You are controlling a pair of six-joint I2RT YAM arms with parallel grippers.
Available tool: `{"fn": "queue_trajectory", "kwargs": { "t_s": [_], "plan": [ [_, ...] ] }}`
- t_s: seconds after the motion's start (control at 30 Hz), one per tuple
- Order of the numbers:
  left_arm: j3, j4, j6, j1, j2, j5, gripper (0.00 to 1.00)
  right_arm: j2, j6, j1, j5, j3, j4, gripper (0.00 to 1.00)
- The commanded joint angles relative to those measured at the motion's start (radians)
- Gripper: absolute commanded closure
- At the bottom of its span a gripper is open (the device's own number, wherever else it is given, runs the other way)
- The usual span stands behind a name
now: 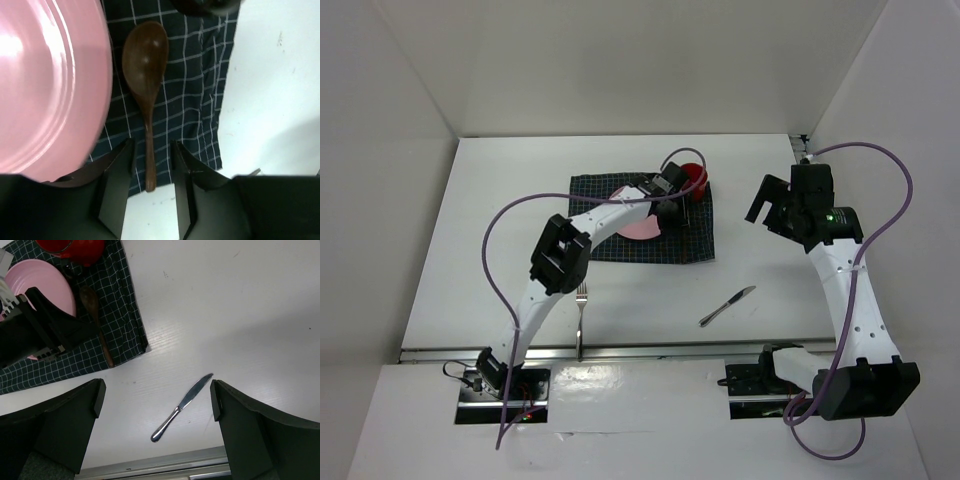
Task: Set the dinner table for one person
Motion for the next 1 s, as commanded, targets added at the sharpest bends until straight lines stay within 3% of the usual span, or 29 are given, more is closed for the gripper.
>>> {"fn": "queue_trajectory", "kwargs": {
  "t_s": [0.0,0.07,0.17,0.27,0.37,0.47,0.63,0.97],
  "plan": [
    [0.004,-0.033,0.032,-0.035,-0.125,-0.034,0.55,-0.028,-0.01,-0.007,-0.008,0.054,-0.01,0.01],
    [-0.098,-0.044,0.041,-0.058,-0.197,-0.043,0.56,-0.028,-0.01,-0.007,-0.017,0.054,-0.01,0.01],
    [-0.293,-0.024,0.041,-0.118,-0.423,-0.112,0.58,-0.018,-0.01,-0.007,-0.017,0.045,0.011,0.01],
    [-0.653,-0.05,0.004,-0.118,-0.657,-0.186,0.58,-0.009,-0.019,-0.007,-0.029,0.025,0.042,0.01],
    [-0.868,-0.156,-0.046,-0.077,-0.841,-0.269,0.56,0.001,-0.019,-0.007,-0.067,-0.002,0.083,0.01],
    [-0.985,-0.238,-0.08,-0.052,-0.98,-0.316,0.39,0.021,-0.019,-0.007,-0.109,-0.015,0.111,0.01],
    [-1.202,-0.239,-0.091,-0.026,-1.058,-0.268,0.23,0.031,-0.01,-0.007,-0.138,-0.024,0.129,0.01],
    [-1.383,-0.098,-0.1,0.004,-1.058,-0.217,0.29,0.031,-0.01,-0.007,-0.138,-0.015,0.119,0.01]
  ]
}}
